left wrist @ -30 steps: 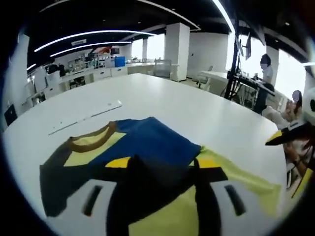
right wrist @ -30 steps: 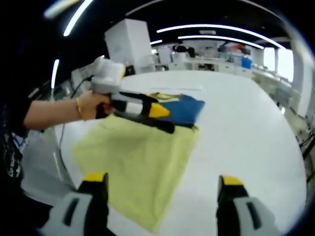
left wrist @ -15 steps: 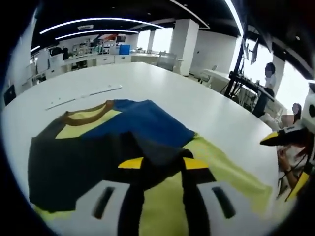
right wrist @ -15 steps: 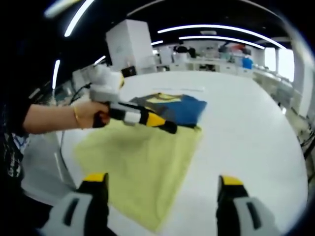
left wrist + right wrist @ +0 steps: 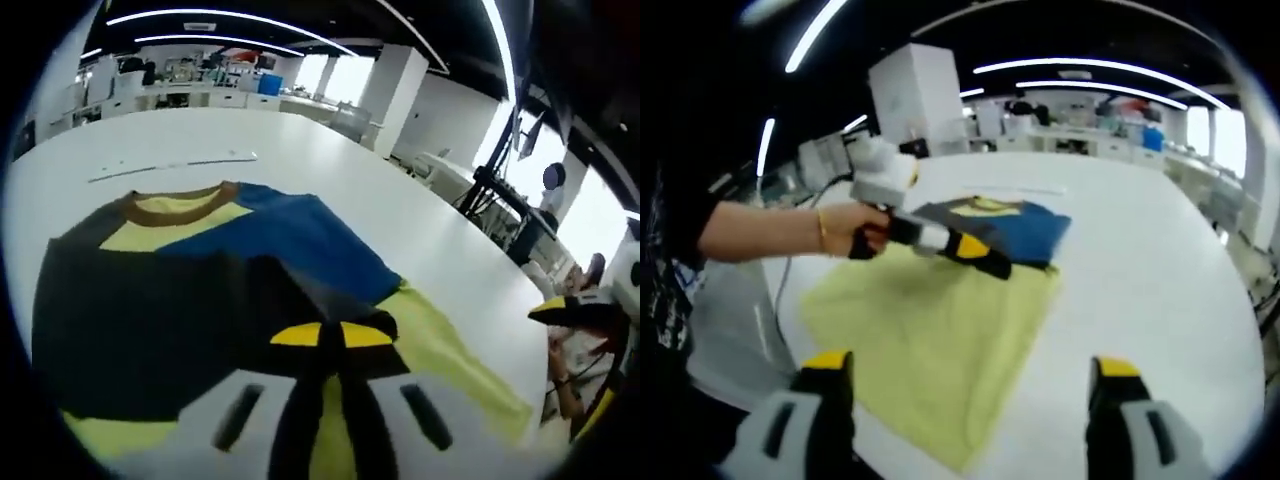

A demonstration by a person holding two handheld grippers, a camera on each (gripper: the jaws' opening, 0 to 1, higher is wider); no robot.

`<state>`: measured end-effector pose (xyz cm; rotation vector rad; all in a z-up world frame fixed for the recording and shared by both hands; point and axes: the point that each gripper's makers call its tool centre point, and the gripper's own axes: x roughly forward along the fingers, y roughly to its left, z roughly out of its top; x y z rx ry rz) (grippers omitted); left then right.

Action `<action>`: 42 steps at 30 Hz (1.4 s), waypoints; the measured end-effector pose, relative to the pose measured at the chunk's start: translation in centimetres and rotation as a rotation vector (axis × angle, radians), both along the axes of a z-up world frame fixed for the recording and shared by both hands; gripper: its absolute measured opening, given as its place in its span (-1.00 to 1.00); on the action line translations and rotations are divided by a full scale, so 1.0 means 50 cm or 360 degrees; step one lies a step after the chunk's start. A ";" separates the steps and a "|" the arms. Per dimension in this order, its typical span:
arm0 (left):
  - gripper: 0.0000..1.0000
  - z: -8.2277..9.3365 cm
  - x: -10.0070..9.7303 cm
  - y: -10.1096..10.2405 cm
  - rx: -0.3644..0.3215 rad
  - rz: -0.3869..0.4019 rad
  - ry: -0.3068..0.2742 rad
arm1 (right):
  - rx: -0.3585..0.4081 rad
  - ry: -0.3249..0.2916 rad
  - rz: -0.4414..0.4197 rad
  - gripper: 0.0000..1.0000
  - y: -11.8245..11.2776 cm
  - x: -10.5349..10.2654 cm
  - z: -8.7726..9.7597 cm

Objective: Fold the garment on the visible template until the final outline fits inside the template.

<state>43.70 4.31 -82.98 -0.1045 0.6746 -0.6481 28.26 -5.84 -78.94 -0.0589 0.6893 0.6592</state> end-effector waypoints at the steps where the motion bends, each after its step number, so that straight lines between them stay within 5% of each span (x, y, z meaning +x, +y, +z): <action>1: -1.00 0.002 0.000 -0.002 -0.0001 -0.0013 -0.0007 | 0.0000 0.0002 -0.0004 0.95 -0.001 0.000 0.001; 18: -1.00 0.056 0.041 -0.072 0.0010 -0.0140 -0.0112 | 0.0009 0.0009 -0.0050 0.95 -0.015 0.001 -0.006; 21: -1.00 0.054 0.070 -0.084 -0.0006 -0.0147 -0.0120 | 0.0014 0.0015 -0.0060 0.95 -0.017 0.002 -0.008; 33: -0.99 0.029 0.073 -0.117 0.0101 -0.0211 -0.0117 | 0.0009 0.0019 -0.0064 0.95 -0.027 0.011 -0.011; 37: -0.86 0.025 0.067 -0.126 0.0070 -0.0248 -0.0102 | 0.0015 0.0015 -0.0060 0.96 -0.024 0.012 -0.009; 42: -0.36 0.033 0.059 -0.116 0.0156 -0.0252 -0.0158 | 0.0016 0.0006 -0.0045 0.97 -0.020 0.013 -0.006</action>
